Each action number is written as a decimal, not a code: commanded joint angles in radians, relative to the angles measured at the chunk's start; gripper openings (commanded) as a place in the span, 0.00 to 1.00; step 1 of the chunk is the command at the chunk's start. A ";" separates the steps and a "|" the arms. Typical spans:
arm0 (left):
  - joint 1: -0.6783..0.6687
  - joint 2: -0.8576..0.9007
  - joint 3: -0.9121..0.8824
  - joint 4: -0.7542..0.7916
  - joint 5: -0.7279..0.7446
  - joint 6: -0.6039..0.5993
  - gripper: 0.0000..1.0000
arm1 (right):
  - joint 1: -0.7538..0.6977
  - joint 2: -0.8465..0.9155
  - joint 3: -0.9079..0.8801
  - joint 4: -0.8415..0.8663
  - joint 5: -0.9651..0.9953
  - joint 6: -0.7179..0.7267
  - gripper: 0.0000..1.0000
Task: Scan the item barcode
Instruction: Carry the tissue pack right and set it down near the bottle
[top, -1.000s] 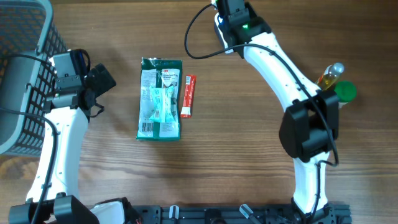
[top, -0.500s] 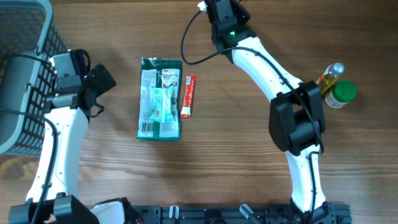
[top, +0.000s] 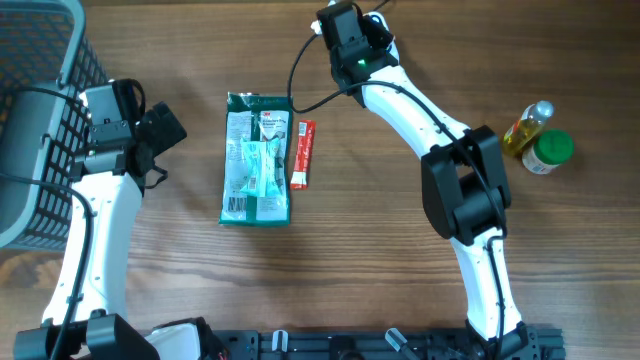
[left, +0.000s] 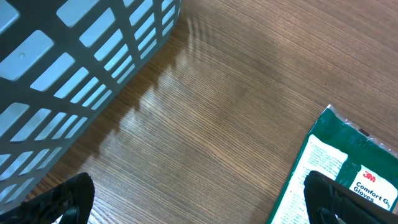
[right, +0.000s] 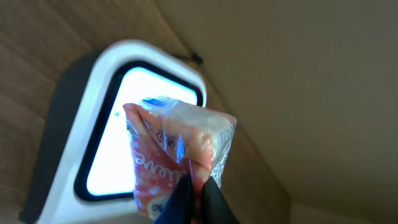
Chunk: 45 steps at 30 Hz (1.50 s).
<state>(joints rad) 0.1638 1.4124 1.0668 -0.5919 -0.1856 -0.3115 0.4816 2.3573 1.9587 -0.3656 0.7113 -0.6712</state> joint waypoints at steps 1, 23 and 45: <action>0.005 -0.004 0.014 0.000 0.005 0.016 1.00 | -0.004 -0.163 0.005 -0.101 0.048 0.149 0.04; 0.005 -0.004 0.014 0.000 0.005 0.016 1.00 | -0.308 -0.362 -0.364 -0.889 -0.615 0.724 0.10; 0.005 -0.004 0.014 0.000 0.005 0.016 1.00 | -0.346 -0.360 -0.497 -0.575 -0.893 0.730 0.22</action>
<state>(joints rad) 0.1638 1.4124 1.0668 -0.5919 -0.1860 -0.3115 0.1246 1.9854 1.4750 -0.9501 -0.0551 0.0456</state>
